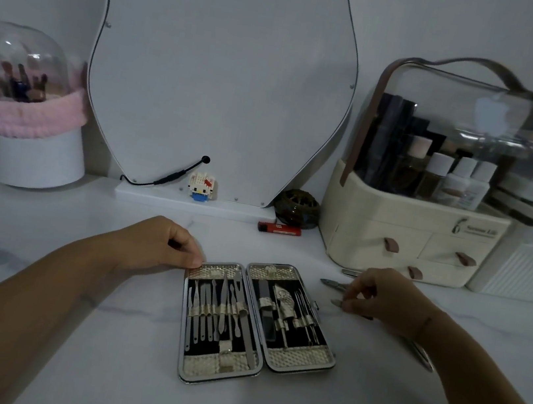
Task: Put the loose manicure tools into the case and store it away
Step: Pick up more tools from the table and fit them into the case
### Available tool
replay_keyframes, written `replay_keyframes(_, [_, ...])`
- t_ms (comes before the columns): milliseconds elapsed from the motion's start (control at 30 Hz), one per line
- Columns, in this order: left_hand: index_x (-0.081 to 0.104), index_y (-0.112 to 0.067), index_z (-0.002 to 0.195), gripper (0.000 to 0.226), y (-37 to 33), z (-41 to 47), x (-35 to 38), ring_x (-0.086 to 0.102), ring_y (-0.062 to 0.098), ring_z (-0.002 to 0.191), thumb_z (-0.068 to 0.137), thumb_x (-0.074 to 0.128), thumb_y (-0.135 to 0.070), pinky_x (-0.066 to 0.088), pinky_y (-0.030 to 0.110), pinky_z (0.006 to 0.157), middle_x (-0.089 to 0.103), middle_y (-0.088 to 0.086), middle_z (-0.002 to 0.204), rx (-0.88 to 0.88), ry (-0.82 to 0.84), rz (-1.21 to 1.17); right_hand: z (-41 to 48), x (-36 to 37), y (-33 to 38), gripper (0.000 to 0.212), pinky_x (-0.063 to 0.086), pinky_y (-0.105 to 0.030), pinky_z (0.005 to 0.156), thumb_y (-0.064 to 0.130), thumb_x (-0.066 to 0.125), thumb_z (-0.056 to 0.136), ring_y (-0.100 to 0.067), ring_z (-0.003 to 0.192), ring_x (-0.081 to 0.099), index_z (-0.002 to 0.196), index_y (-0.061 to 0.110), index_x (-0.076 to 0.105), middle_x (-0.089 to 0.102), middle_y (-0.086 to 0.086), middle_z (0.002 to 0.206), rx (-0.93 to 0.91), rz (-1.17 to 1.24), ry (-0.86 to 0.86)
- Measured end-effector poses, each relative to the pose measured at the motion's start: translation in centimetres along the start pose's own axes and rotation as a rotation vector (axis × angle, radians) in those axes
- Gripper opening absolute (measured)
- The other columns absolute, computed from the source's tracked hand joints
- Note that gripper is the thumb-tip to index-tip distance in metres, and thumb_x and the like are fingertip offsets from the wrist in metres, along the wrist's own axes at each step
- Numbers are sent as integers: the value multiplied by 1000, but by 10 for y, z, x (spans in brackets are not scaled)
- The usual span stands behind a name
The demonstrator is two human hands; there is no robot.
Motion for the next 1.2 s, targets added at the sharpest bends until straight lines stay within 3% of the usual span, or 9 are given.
replay_keyframes(267, [76,-29,67,14,0,-1,0,64,-3,72,78,74,-20,45,8,69,75,-7,79,-3,4,-15,-4,0,4,11,37,-11,59,31,69,77,-6,69,46,78,21,66,61,-4,87,-21,-9,23])
replay_keyframes(433, [75,-29,67,14,0,0,0,64,-5,70,77,75,-19,44,4,65,75,-8,77,-2,-6,-19,-8,2,5,16,39,-9,61,27,67,79,-1,70,47,70,31,55,54,11,81,-43,7,14])
replay_keyframes(633, [76,-30,67,15,1,0,0,64,-4,70,77,75,-20,45,3,66,76,-5,80,5,-12,-13,-10,5,1,19,39,-11,64,23,68,78,-1,71,48,68,32,55,59,6,84,-71,41,-28])
replay_keyframes(833, [76,-27,68,13,2,2,0,63,-6,68,77,75,-17,44,3,65,75,-9,76,10,-10,-15,-9,6,-2,17,43,-10,64,23,71,75,-1,63,50,65,32,60,63,9,72,-75,62,-42])
replay_keyframes(1000, [76,-22,74,6,3,3,1,63,-8,69,77,74,-17,43,2,64,74,-13,73,11,-5,-8,-11,8,-4,7,46,-12,67,25,71,74,-9,72,57,77,26,64,65,4,81,-71,87,-68])
replay_keyframes(1200, [76,-22,72,9,3,3,1,63,-8,68,77,74,-16,42,1,64,74,-13,72,18,-6,-17,-22,8,-9,9,36,-12,62,30,73,71,-3,69,50,76,28,66,60,8,77,-17,62,-164])
Point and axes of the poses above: each hand's wrist, its own z-axis towards the middle knuckle, its own x-axis out of the palm, y = z × x, the point moved 3 cm from there along z, towards the middle knuckle
